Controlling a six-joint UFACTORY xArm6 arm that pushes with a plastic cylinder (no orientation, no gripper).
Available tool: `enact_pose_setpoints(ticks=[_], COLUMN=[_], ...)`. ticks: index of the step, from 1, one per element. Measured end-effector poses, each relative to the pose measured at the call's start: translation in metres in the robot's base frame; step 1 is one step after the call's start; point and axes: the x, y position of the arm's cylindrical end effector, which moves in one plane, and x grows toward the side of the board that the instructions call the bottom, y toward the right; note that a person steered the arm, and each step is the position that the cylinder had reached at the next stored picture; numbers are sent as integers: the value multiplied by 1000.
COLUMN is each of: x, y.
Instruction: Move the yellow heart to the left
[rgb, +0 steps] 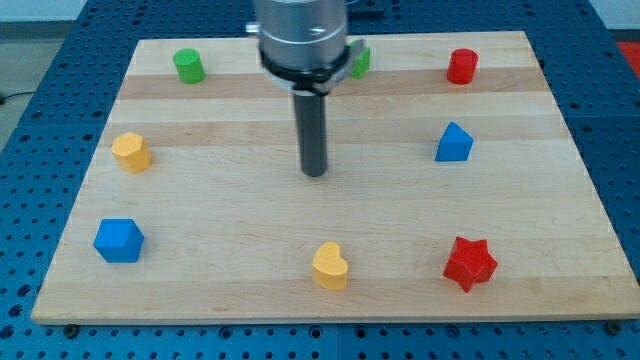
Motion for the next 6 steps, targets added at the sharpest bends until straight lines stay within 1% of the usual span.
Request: enact_pose_setpoints(ticks=[1, 2, 3, 4, 5, 6], x=[31, 88, 118, 127, 130, 130], y=[30, 44, 44, 28, -17, -35])
